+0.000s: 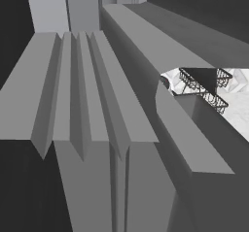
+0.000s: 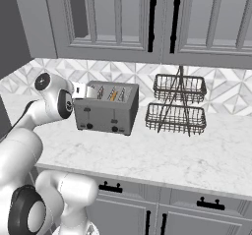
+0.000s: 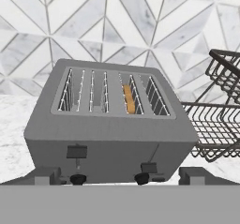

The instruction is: Start the toaster. Once the lever pops up, take the bread to the plate on the dining counter.

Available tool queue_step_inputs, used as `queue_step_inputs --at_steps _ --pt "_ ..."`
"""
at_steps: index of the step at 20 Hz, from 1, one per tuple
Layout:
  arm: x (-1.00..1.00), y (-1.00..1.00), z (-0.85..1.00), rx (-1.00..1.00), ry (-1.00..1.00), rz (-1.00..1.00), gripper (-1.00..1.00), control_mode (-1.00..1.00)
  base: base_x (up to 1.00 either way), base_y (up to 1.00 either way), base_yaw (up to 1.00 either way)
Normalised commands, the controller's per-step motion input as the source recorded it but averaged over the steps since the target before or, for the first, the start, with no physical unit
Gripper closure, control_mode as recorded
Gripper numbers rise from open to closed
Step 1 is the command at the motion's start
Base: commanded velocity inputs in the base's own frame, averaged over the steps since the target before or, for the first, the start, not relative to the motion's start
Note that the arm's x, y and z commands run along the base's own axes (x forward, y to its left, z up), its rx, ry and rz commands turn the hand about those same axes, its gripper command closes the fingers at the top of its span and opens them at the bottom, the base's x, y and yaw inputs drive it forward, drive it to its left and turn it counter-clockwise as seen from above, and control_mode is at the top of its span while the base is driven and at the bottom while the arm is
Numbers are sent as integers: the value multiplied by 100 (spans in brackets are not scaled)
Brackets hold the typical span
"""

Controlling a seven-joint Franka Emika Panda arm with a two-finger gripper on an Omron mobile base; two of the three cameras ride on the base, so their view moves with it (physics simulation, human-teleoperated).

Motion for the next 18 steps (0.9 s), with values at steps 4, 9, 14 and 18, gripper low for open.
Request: queue_step_inputs --at_steps 4,9,14,18 --pt "0 0 0 0 0 0 -100 -100 0 0 0" --pt "0 0 0 0 0 0 -100 -100 0 0 0" --pt "0 0 0 0 0 0 -100 -100 0 0 0" --pt "0 0 0 0 0 0 -100 -100 0 0 0"
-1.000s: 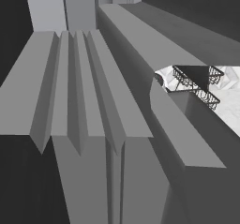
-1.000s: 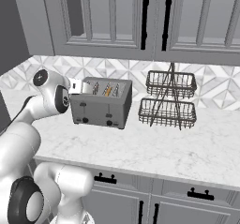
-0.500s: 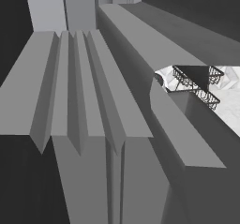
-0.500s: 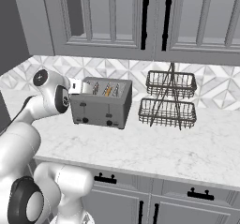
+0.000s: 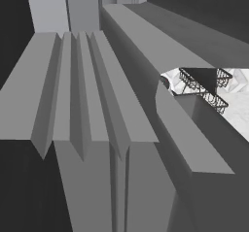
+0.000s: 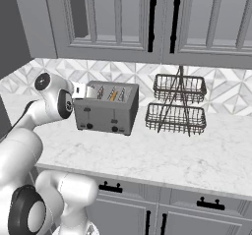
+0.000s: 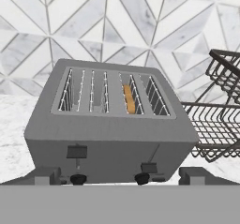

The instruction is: Start the toaster. Once the lever pops up, take the bread to the plate on the dining counter.

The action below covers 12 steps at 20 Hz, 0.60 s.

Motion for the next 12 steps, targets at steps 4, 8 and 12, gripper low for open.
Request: queue_step_inputs --at_steps 4,8,12 --pt "0 0 0 0 0 0 -100 -100 0 0 0" --pt "0 0 0 0 0 0 -100 -100 0 0 0" --pt "0 0 0 0 0 0 -100 -100 0 0 0"
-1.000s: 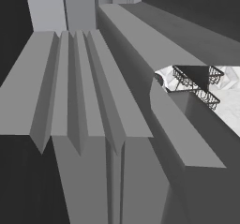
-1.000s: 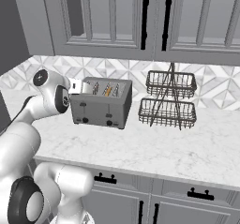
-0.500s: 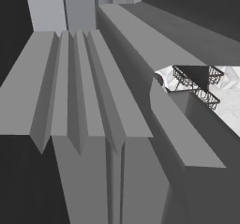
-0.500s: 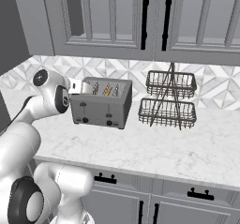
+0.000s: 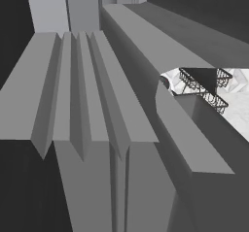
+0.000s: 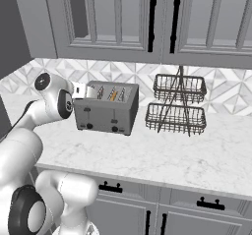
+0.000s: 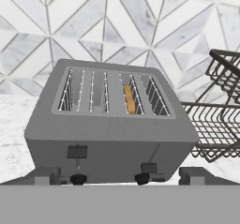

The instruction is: Start the toaster. Once the lever pops up, take the bread to the plate on the dining counter.

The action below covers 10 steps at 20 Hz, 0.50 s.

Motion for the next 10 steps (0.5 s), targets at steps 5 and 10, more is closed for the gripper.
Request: queue_step_inputs --at_steps 5,10 --pt "0 0 0 0 0 0 -100 -100 0 0 0" --pt "0 0 0 0 0 0 -100 -100 0 0 0"
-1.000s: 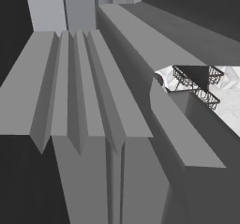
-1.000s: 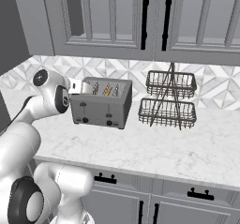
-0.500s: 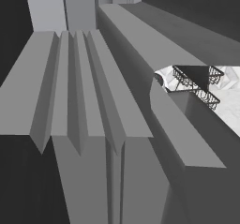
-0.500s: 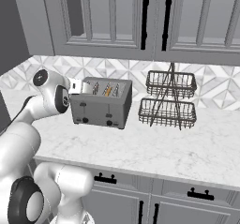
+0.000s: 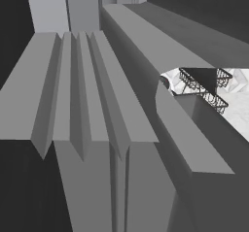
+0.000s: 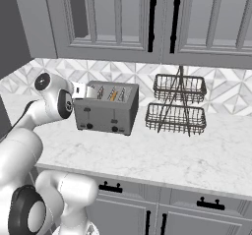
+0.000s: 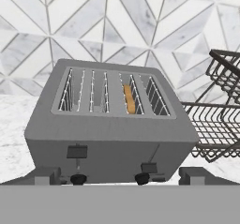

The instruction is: Start the toaster. Once the lever pops up, take the bread to the plate on the dining counter.

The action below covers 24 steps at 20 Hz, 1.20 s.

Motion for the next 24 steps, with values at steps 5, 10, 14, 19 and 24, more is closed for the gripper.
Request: queue_step_inputs --at_steps 5,10,14,19,24 --pt "0 0 0 0 0 0 -100 -100 0 0 0" --pt "0 0 0 0 0 0 -100 -100 0 0 0" --pt "0 0 0 0 0 0 -100 -100 0 0 0" --pt "0 0 0 0 0 0 -100 -100 0 0 0" --pt "0 0 0 0 0 0 -100 -100 0 0 0"
